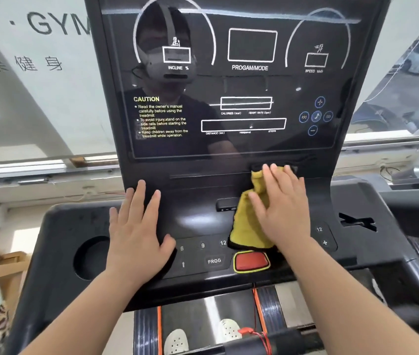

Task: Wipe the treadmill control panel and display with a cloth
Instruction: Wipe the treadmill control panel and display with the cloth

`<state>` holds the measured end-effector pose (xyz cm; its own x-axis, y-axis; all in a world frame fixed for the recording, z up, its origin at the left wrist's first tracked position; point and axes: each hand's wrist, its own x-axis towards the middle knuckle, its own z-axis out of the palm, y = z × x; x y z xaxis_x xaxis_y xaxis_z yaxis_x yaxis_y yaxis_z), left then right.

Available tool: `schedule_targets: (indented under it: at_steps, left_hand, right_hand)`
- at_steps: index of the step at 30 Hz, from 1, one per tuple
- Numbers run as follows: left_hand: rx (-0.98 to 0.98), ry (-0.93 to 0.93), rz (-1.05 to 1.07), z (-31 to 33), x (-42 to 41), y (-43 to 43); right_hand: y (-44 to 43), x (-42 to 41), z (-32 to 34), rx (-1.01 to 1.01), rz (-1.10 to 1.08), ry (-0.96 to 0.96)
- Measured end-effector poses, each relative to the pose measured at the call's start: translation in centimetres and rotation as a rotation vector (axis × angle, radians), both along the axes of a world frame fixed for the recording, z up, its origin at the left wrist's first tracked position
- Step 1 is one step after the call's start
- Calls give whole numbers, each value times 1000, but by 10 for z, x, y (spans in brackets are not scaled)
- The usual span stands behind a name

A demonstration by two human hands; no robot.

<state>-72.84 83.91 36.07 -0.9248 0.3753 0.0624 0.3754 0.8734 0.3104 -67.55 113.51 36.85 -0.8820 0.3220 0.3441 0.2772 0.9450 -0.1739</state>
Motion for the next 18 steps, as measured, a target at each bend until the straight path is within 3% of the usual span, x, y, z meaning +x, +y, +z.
schedule_targets:
  at_steps: [3,7,12,18]
  left_hand:
    - [38,16,2,-1,-1,-10]
    - [37,11,11,-6,5,-21]
    - [0,-7,37,-17,15,-48]
    - [28,-42,68,-23,22,-69]
  right_hand:
    - [-14,-5,1,-21,29,26]
    - [-67,-19,9,86,233,1]
    - [-126,-26,-16,172,516,-275]
    - [-136,-18,-24,131,600,-465]
